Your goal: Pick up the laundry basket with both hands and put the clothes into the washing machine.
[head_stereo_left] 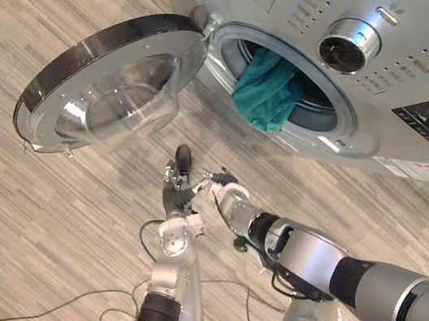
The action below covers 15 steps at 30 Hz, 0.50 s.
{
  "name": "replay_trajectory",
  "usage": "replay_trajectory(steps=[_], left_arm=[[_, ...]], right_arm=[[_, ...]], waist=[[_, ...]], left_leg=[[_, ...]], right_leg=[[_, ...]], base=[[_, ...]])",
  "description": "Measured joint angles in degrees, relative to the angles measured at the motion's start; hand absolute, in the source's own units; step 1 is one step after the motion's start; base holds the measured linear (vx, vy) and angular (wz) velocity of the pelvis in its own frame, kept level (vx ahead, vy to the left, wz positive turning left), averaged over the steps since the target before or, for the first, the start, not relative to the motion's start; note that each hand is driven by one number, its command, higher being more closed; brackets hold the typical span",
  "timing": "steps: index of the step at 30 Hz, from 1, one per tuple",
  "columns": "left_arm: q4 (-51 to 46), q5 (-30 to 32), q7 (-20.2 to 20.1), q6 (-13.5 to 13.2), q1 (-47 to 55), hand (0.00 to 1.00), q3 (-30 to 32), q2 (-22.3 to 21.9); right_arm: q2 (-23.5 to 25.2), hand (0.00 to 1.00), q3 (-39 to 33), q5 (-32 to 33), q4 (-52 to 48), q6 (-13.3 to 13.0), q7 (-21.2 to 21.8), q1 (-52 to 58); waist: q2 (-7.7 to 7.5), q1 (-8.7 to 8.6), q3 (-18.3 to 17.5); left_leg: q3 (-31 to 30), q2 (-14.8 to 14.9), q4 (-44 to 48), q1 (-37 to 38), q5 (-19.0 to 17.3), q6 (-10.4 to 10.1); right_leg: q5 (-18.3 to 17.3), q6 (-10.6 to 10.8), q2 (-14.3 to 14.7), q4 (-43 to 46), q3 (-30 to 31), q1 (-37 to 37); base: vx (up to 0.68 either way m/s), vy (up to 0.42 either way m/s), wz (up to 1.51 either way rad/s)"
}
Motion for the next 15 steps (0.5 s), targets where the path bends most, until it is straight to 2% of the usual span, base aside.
replay_trajectory(steps=[3,9,11,13,14,15], left_arm=[[-0.47,0.06,-0.67,-0.04,0.09,0.00,-0.22,-0.06],[-1.26,0.16,-2.88,-0.23,2.09,0.00,-0.18,0.39],[-2.63,0.16,-3.04,-0.25,2.98,0.00,0.22,0.36],[-3.38,0.15,-4.06,-0.34,3.44,0.00,0.98,0.30],[-3.38,0.15,-4.21,-0.34,3.45,0.00,1.50,0.25],[-3.38,0.13,-4.48,-0.40,3.44,0.00,2.43,0.18]], right_arm=[[-3.30,0.00,-4.20,0.01,0.05,-0.39,-0.40,-2.41],[-18.31,0.00,-8.68,-0.11,-0.40,-0.62,-0.38,-10.18],[-23.58,0.00,-12.92,-0.32,-4.05,-1.18,-0.44,-13.18],[-29.59,0.00,-22.48,-2.14,-11.04,-3.04,-0.59,-15.88],[-30.81,0.00,-24.91,-2.25,-13.03,-3.77,-0.60,-16.63],[-32.66,0.00,-29.53,-2.39,-17.27,-5.88,-0.63,-17.93]], waist=[[0.00,0.28,0.00],[0.03,0.57,0.02],[0.12,0.58,0.18],[0.09,0.75,0.30],[0.09,0.72,0.31],[0.06,0.65,0.32]], left_leg=[[-0.37,-1.06,0.00,-1.51,0.33,0.37],[-1.26,-2.84,-1.12,-3.18,1.19,0.90],[-1.28,-2.71,-1.94,-3.40,1.82,0.93],[-1.07,-2.34,-1.77,-3.42,1.90,1.00],[-0.96,-2.16,-1.66,-3.42,1.90,1.00],[-0.61,-1.75,-1.59,-3.40,1.90,1.01]], right_leg=[[-0.04,0.11,-1.09,0.66,-1.00,-0.75],[-0.11,0.37,-2.74,1.63,-1.78,-2.11],[-0.09,0.36,-2.92,1.79,-1.87,-2.59],[0.17,0.54,-2.85,1.37,-1.69,-2.69],[0.30,0.50,-2.76,1.20,-1.58,-2.76],[0.60,0.40,-2.42,0.75,-1.16,-3.09]], base=[[0.05,-0.011,0.20],[0.04,0.016,0.16],[0.01,0.037,0.02],[0.01,0.018,-0.07],[0.01,0.014,-0.18],[0.01,0.015,-0.23]])
